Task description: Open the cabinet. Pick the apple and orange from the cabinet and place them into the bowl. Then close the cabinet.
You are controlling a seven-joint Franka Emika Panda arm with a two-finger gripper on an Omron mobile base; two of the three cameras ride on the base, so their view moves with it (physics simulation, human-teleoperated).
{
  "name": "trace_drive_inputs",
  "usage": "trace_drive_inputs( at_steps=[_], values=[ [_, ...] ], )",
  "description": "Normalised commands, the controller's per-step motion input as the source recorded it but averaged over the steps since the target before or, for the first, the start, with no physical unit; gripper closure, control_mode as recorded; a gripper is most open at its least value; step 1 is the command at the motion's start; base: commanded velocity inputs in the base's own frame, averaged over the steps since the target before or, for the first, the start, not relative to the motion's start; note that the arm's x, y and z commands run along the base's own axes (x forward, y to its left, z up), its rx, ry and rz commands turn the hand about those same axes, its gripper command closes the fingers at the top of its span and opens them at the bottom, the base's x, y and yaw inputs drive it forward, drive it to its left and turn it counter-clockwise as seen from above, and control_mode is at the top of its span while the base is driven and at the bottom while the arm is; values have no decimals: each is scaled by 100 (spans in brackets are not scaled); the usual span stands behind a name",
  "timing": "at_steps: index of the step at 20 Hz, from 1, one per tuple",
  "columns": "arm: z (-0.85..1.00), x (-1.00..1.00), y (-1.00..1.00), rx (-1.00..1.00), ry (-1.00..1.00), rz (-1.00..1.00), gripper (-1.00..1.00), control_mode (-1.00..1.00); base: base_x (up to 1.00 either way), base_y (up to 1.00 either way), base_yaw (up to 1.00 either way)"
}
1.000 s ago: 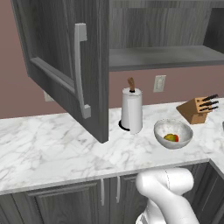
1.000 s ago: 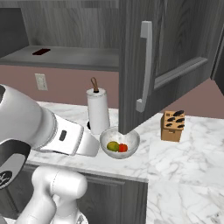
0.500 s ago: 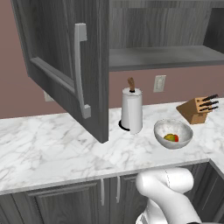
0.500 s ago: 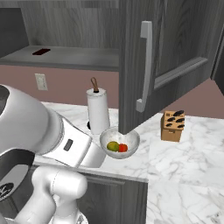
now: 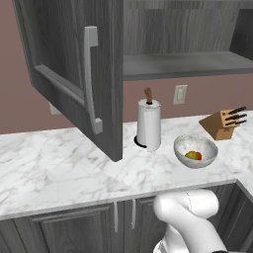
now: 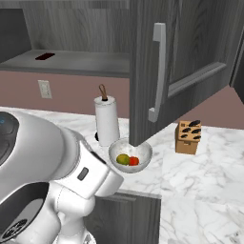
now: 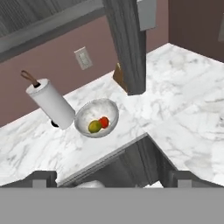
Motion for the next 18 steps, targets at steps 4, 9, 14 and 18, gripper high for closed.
trace_drive_inputs(
  at_steps=[4,9,14,18],
  values=[
    [0,0,-18,7,-18,-13,-100,-100,0,0,0],
    [0,0,-19,8,-16,-13,-100,-100,0,0,0],
    [0,0,-19,10,-11,-11,-100,-100,0,0,0],
    [2,0,-18,10,-8,-8,-100,-100,0,0,0]
  ],
)
